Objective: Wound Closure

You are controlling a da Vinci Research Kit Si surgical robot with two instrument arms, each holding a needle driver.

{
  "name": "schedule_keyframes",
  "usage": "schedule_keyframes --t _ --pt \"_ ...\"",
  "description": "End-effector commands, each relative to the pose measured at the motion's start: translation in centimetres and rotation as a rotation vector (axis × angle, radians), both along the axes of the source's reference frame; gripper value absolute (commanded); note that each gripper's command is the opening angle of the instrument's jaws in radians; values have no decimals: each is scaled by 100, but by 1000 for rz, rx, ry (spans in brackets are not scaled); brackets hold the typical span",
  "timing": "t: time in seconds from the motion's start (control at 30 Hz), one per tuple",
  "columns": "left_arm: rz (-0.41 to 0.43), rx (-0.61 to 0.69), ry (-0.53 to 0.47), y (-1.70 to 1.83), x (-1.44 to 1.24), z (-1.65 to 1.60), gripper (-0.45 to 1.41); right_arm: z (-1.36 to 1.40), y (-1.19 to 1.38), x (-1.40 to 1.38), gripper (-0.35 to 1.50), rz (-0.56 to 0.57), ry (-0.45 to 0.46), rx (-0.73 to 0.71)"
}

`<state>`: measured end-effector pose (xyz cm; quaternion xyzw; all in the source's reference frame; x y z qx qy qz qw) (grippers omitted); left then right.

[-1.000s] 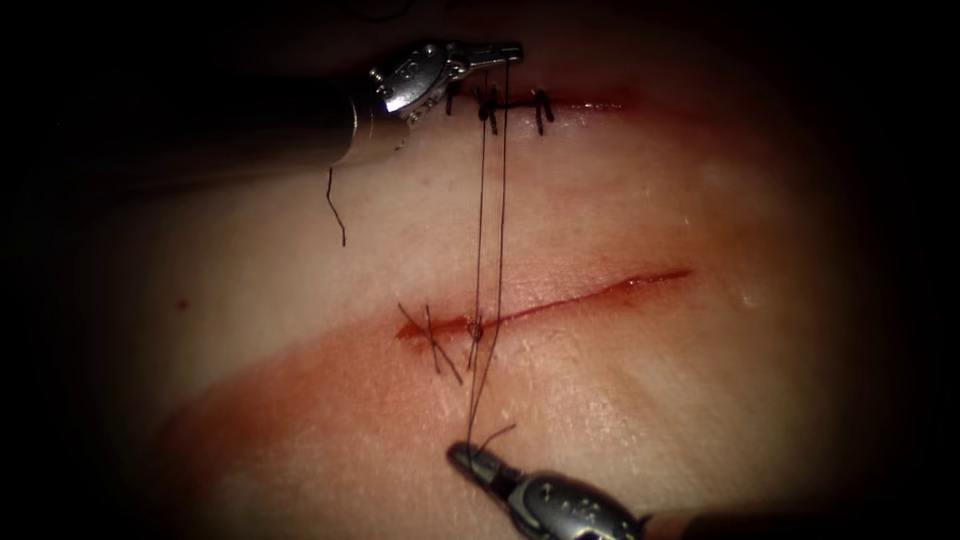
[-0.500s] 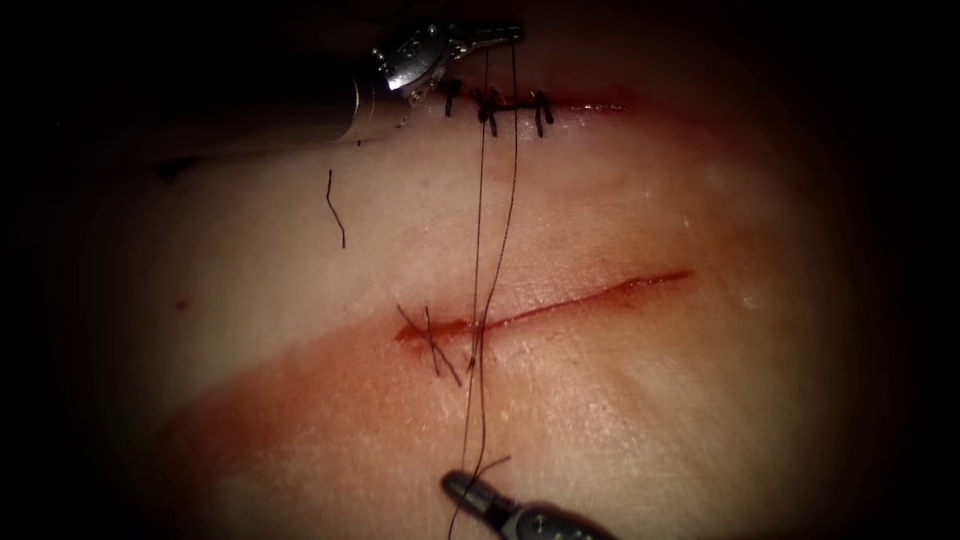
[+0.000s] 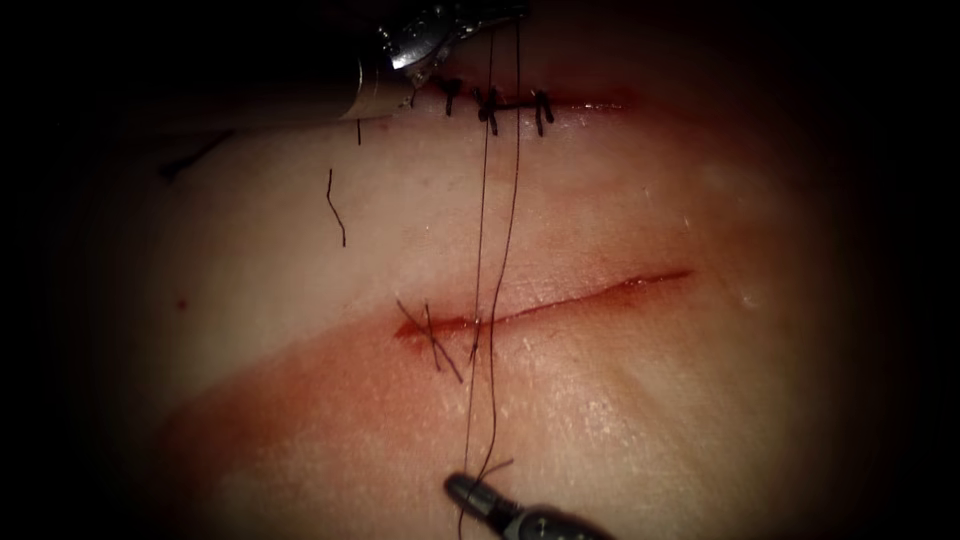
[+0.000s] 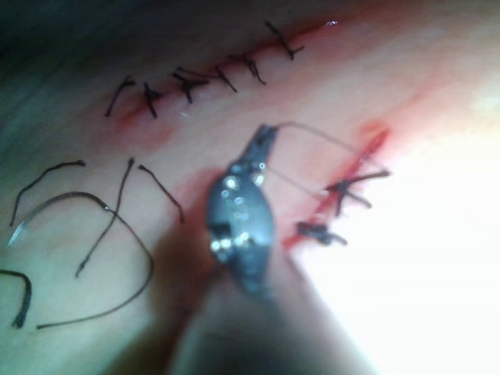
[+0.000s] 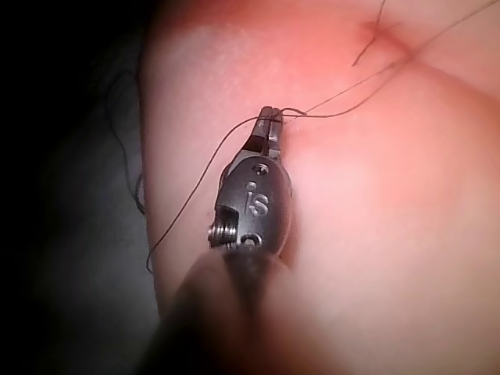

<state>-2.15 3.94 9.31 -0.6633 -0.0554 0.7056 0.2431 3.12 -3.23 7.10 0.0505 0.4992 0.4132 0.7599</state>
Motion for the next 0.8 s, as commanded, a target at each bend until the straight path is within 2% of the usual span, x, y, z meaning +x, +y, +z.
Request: schedule_keyframes --t 0.03,0.23,0.4,0.43,0.5,0.57,0.67,0.8 --pt "1 -3 -1 0 -6 7 -45 4 -11 5 -35 -3 0 7" --pt "11 -11 -2 -17 -6 8 -45 1 -9 4 -35 11 10 12" --pt "29 -6 -15 -33 3 -4 -45 -6 -6 1 -33 34 34 39" --pt "31 -3 -18 -35 5 -7 -45 -7 -5 1 10 40 37 49" --pt "34 2 -23 -36 9 -14 -45 -9 -4 3 73 44 39 56" --pt "36 1 -33 -36 14 -26 -45 -12 -2 5 125 52 47 59" --pt "34 -3 -40 -36 17 -35 -45 -17 -2 4 135 59 55 55" --pt "33 -18 -49 -36 23 -63 -45 -38 -5 -3 148 81 58 64"
